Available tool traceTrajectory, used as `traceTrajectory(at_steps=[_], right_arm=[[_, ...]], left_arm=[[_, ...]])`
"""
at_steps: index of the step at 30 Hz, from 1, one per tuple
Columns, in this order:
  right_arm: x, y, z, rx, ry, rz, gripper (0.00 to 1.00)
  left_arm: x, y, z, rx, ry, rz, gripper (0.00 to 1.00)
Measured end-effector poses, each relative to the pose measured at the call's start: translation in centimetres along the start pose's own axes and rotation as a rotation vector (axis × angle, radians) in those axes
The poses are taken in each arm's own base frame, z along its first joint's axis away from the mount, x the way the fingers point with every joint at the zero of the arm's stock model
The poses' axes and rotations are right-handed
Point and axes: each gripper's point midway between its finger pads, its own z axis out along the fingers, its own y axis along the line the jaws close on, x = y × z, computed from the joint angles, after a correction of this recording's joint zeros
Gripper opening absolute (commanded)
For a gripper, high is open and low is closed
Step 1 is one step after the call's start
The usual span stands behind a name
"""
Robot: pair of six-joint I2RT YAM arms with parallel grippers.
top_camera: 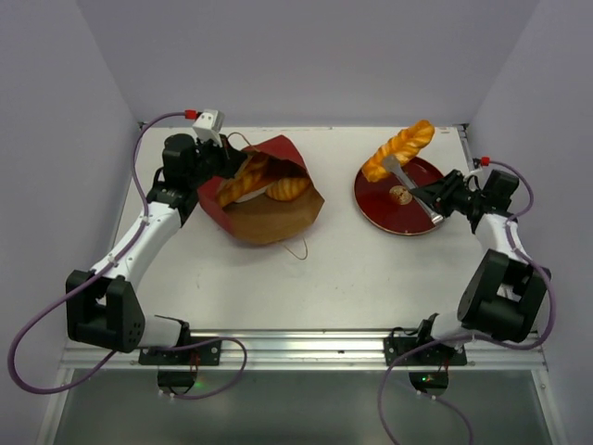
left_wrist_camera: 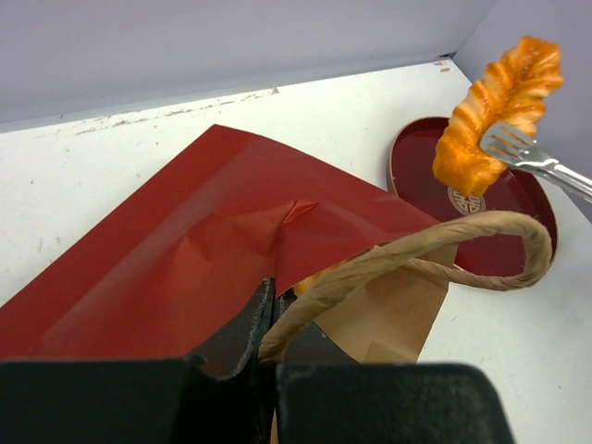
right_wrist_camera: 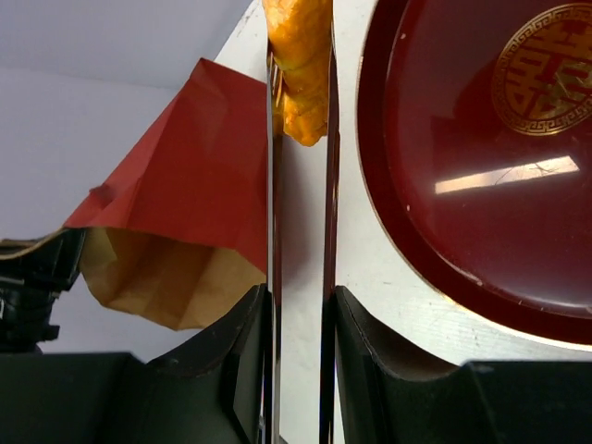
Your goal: Take the fake bread out of the paper bag
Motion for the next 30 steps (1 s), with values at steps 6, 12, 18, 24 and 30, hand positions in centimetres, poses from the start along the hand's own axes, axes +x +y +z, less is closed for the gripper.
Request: traceTrajectory(at_steps=[6,12,18,24,30], right_arm=[[0.1,-4.0,2.7,0.019,0.056,0.156,0.02],[0.7,-5.7,3.7,0.027,0.091,0.251,0.11],[0.4,-5.9,3.9,0.014,0.086,0.260,0.35],[0.1,-6.7,3.8,0.014,0.082,0.289,0.47],[-0.1,-6.4,3.7,-0.005,0.082,0.279,0.51]], left_arm=[[0.1,0.0,-0.1,0.000,0.002,0.000,0.00],[0.1,0.0,-0.1,0.000,0.004,0.006,0.00],[0.1,0.1,-0.1,0.000,0.004,0.014,0.00],[0.1,0.1,-0.1,0.000,0.004,0.017,0.00],[0.1,0.1,-0.1,0.000,0.004,0.020,0.00]])
